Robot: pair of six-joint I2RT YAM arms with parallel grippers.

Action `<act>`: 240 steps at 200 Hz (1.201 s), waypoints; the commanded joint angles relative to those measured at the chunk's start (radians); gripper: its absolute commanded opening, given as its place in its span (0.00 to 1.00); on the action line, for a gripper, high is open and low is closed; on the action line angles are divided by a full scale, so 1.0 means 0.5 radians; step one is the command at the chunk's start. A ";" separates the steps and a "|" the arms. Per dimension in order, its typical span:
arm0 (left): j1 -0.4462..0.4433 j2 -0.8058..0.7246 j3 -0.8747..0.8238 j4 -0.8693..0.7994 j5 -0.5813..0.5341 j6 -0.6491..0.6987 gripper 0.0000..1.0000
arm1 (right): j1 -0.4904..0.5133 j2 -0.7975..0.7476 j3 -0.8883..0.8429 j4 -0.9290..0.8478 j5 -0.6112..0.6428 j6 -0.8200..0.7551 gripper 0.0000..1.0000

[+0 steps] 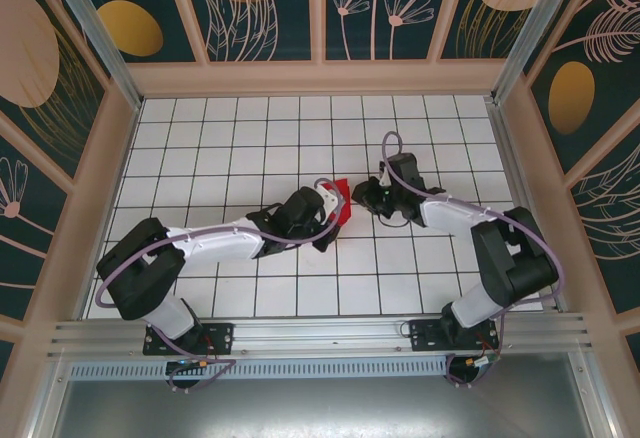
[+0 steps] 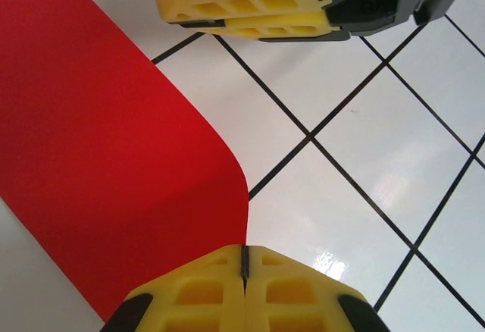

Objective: Fold a paper plane with a square sheet of paper (pick it up from the middle)
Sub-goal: Third fold the triangle at the center of the table.

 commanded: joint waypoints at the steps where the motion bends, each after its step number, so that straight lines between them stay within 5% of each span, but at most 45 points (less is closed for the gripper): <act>1: 0.028 0.015 -0.027 0.086 0.133 -0.051 0.00 | 0.031 0.121 0.139 0.008 -0.125 -0.102 0.17; 121: 0.068 0.091 -0.018 0.068 0.174 -0.066 0.00 | 0.062 0.730 0.548 -0.238 -0.114 -0.446 0.14; 240: 0.273 0.282 0.072 0.017 0.193 -0.114 0.00 | 0.073 0.845 0.610 -0.368 -0.067 -0.638 0.14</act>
